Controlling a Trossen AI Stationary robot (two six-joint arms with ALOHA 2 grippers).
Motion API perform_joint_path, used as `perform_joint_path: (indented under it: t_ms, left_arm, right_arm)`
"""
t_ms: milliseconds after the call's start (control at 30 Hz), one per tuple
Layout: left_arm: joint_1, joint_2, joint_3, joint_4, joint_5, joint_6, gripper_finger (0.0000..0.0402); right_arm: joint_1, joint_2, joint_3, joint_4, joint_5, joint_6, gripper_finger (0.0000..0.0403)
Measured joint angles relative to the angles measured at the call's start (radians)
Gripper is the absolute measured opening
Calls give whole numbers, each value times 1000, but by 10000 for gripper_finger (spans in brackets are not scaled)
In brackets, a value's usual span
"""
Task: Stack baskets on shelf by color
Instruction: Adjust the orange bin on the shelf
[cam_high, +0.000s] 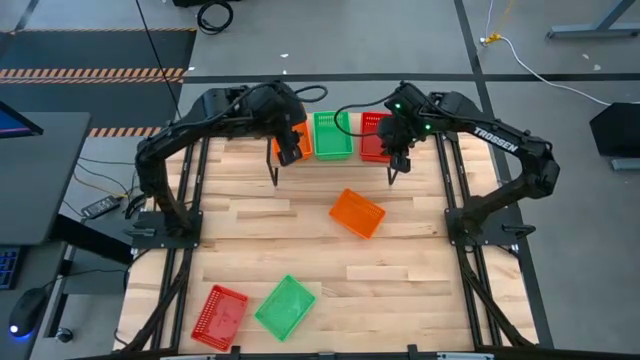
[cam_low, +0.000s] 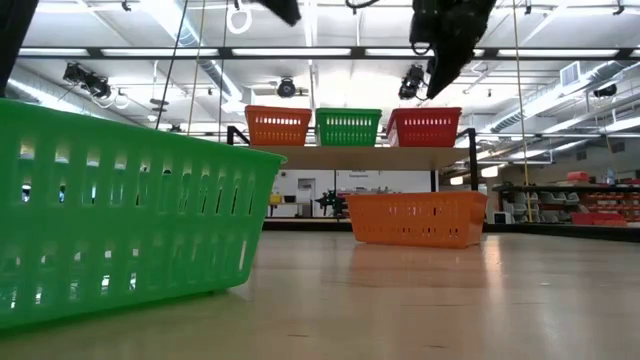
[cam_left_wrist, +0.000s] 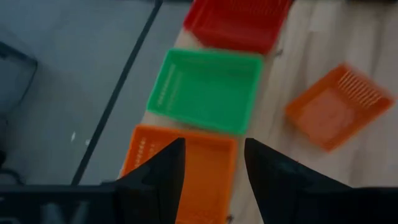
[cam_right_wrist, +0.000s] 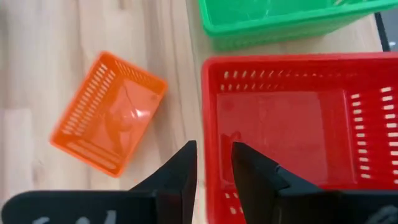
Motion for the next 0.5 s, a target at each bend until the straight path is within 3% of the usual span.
perform_joint_path:
  t_ms: [333, 500]
  left_arm:
    - [113, 102, -1, -47, 17, -38, 174]
    - [129, 158, -1, -89, 108, -92, 174]
  right_arm:
    - [35, -87, 68, 7, -83, 308, 105]
    - [73, -130, 68, 3, -86, 363, 105]
